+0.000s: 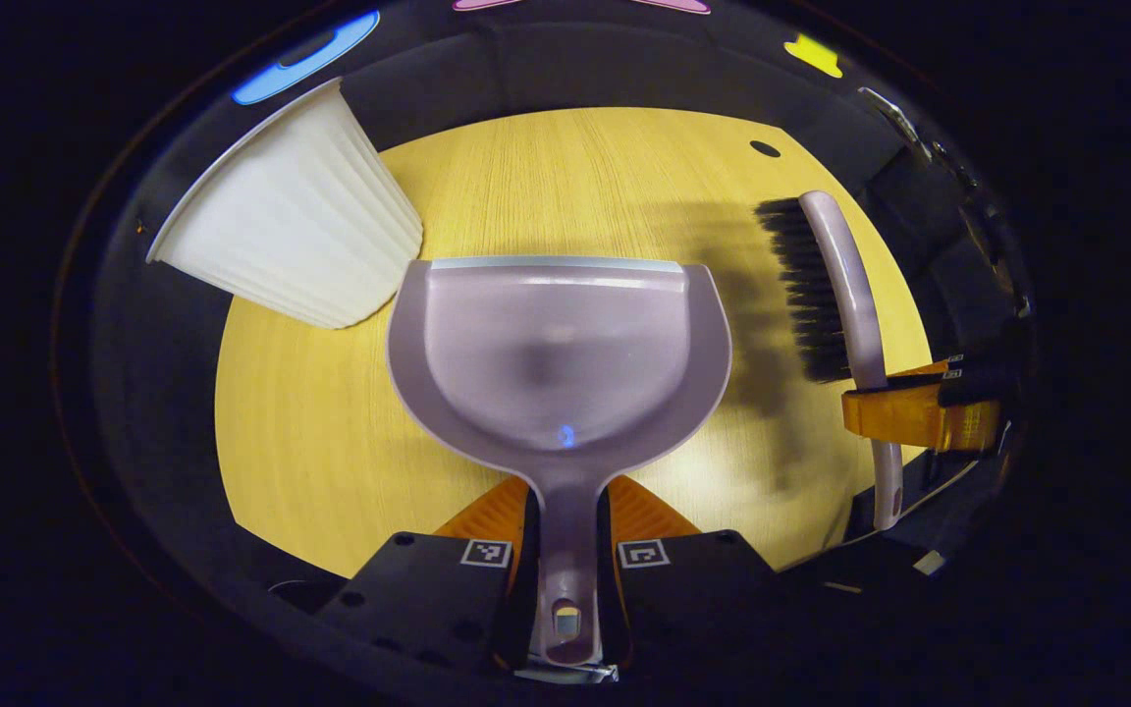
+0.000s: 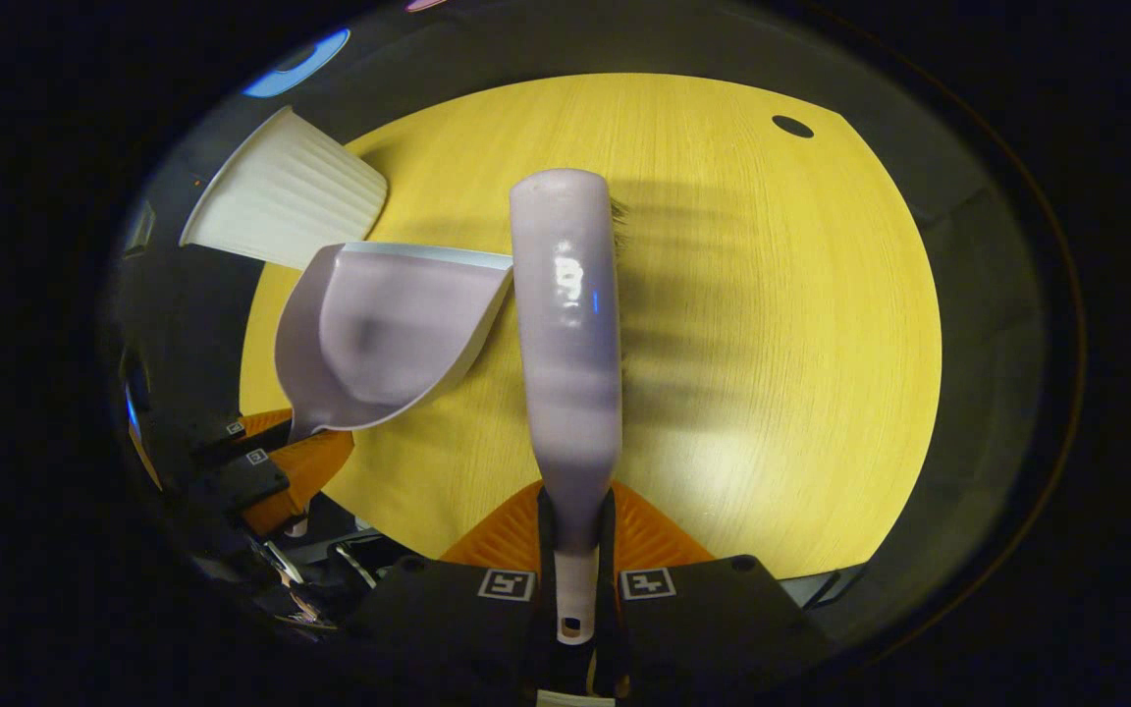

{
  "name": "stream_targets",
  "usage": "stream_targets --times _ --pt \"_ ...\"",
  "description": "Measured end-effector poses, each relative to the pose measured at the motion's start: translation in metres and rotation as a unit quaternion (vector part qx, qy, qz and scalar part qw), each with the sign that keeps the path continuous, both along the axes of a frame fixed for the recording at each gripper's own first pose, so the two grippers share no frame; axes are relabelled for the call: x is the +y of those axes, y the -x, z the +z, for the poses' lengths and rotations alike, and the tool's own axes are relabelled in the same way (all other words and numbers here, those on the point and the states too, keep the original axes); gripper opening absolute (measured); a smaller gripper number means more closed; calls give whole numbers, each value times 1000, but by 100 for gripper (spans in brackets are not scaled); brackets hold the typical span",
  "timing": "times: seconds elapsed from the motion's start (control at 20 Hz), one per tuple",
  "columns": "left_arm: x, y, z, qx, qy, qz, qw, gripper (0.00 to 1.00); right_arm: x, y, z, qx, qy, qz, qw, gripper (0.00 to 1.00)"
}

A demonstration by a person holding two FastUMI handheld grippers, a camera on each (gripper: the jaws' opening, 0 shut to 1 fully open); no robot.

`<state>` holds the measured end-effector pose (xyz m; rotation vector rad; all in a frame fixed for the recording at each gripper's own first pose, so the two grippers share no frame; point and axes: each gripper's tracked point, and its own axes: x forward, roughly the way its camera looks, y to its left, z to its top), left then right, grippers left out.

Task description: Pick up the small broom and dustpan from the desktop, sweep the trash into the dustpan with the broom, and then empty the trash into the garbage bin.

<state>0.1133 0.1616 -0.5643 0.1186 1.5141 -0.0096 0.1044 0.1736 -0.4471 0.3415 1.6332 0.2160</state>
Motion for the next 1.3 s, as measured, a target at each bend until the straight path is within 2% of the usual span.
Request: stream_targets --times 0.25,0.4,0.5,0.8,0.85,0.9,0.95,1.0,1.1,1.2,1.25,1.3 --pt "-1 -4 -9 35 21 31 999 23 2 16 -24 57 41 6 998 18" --pt "-1 -3 -4 50 24 37 998 23 7 17 -38 80 40 -2 996 18" --pt "-1 1 -4 63 16 32 997 24 8 13 -33 76 43 -13 996 20" --pt "1 6 -6 78 10 29 996 28 10 13 -31 77 46 -11 996 29" --pt "2 5 -4 75 7 27 997 34 11 14 -29 78 43 -10 996 29" --pt "3 4 -3 72 4 25 997 35 12 16 -29 79 42 -10 996 29" --pt "4 4 -2 70 -1 23 997 43 11 15 -27 78 43 -10 996 29" --pt "5 3 0 68 -4 20 997 44 11 14 -25 75 43 -10 996 30" --pt "6 2 7 59 -11 13 998 49 13 13 -19 68 38 -8 997 44" --pt "8 4 14 53 -24 4 998 55 10 12 -15 51 44 1 998 71" --pt "10 3 18 46 -31 -2 998 57 8 11 -11 43 47 4 998 80" --pt "10 3 22 39 -35 -5 999 58 7 9 -6 35 48 2 998 95"
